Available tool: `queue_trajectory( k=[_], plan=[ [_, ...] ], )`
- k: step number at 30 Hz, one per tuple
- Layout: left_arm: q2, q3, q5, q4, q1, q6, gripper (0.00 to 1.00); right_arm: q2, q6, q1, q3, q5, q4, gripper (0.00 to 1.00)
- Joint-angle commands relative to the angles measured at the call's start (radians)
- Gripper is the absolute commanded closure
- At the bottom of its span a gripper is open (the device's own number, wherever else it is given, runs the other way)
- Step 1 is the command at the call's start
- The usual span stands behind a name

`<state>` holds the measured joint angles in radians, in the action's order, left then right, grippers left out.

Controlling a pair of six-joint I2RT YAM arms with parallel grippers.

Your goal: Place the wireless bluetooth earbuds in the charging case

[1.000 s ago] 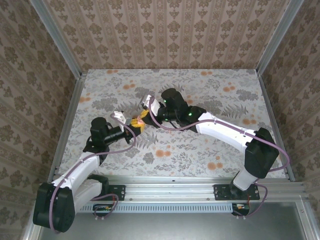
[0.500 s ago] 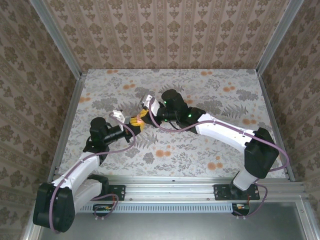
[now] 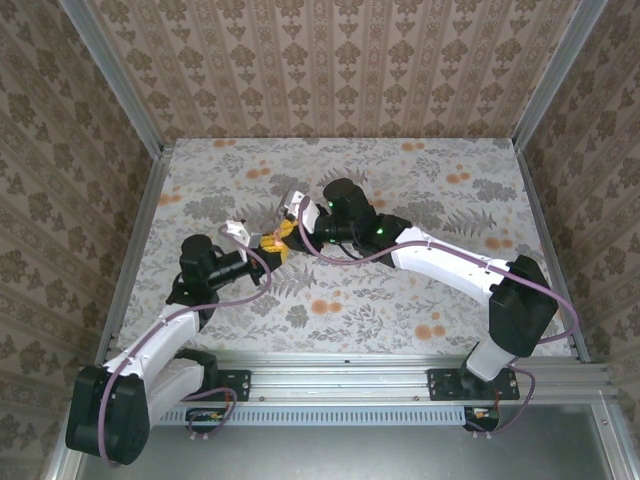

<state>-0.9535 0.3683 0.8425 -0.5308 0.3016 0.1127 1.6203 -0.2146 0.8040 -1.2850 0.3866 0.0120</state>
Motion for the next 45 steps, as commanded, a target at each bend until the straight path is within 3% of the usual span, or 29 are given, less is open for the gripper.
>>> queue_trajectory(
  k=[1,31,41,45],
  plan=[
    [0.016,0.029,-0.005,-0.061,0.004,0.013,0.94,-0.013,-0.014,0.015,-0.018,0.092,0.051,0.78],
    [0.042,0.008,-0.012,-0.053,0.002,0.002,0.94,-0.070,0.130,-0.019,0.011,0.132,-0.037,0.62],
    [0.039,0.003,-0.017,-0.058,0.002,0.002,0.94,-0.079,0.247,-0.064,0.010,0.157,-0.061,0.62],
    [0.041,0.000,-0.018,-0.057,0.002,-0.001,0.94,-0.093,0.299,-0.083,0.021,0.200,-0.052,0.67]
  ],
)
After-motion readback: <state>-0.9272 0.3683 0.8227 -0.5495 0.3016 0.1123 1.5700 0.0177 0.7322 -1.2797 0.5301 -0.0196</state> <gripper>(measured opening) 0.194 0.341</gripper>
